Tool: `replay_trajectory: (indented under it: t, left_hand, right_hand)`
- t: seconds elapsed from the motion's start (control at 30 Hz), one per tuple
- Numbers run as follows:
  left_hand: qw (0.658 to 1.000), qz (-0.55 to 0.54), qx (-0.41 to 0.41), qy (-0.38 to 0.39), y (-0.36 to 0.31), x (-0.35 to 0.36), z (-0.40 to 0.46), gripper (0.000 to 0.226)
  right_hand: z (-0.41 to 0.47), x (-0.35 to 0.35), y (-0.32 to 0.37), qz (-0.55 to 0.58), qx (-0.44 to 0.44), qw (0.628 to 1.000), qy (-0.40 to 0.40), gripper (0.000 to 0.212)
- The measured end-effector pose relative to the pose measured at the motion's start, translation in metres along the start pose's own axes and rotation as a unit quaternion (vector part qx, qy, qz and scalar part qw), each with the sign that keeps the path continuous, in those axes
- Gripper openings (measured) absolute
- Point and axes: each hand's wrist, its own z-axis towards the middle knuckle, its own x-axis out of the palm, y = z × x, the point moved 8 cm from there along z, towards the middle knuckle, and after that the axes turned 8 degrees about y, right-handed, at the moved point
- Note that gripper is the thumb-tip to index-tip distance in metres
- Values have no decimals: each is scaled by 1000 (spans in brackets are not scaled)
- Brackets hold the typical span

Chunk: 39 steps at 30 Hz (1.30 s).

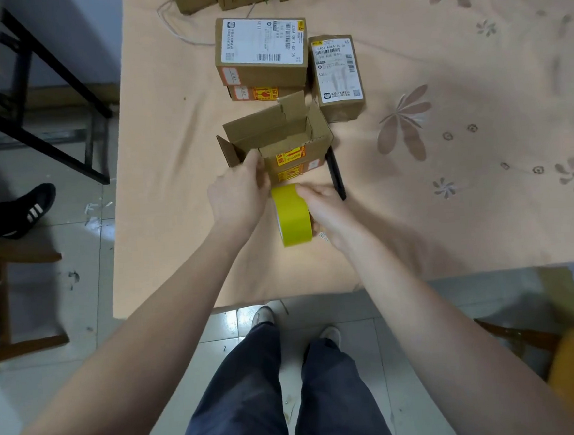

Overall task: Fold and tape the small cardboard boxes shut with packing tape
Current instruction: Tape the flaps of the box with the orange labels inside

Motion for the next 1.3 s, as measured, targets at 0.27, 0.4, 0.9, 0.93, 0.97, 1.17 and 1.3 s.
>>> replay_trajectory:
  t: [0.27, 0.4, 0.9, 0.93, 0.97, 1.17, 1.3]
  left_hand:
    - [944, -278, -89, 154, 2, 38, -18, 33]
    - [878, -421, -143, 173, 4, 49, -22, 32]
    - [897, -403, -103, 146, 12, 39, -21, 42]
    - [899, -399, -100, 150, 13, 38, -21, 42]
    - [901, -395, -96, 153, 14, 36, -20, 42]
    - [911, -381, -51, 148, 13, 25, -18, 47]
    - [919, -372, -52, 118, 16, 22, -18, 51]
  right_hand:
    - [12, -54, 25, -230, -54, 962, -136, 13]
    - [25, -72, 25, -387, -52, 901, -187, 34]
    - [35, -90, 1, -128, 19, 985, -111, 22]
    - [29, -94, 1, -100, 19, 988, -114, 26]
    - [23, -98, 2, -77, 19, 990, -120, 24]
    - [-27, -106, 47, -174, -140, 961, -165, 20]
    - [-50, -74, 70, -317, -226, 915, -106, 30]
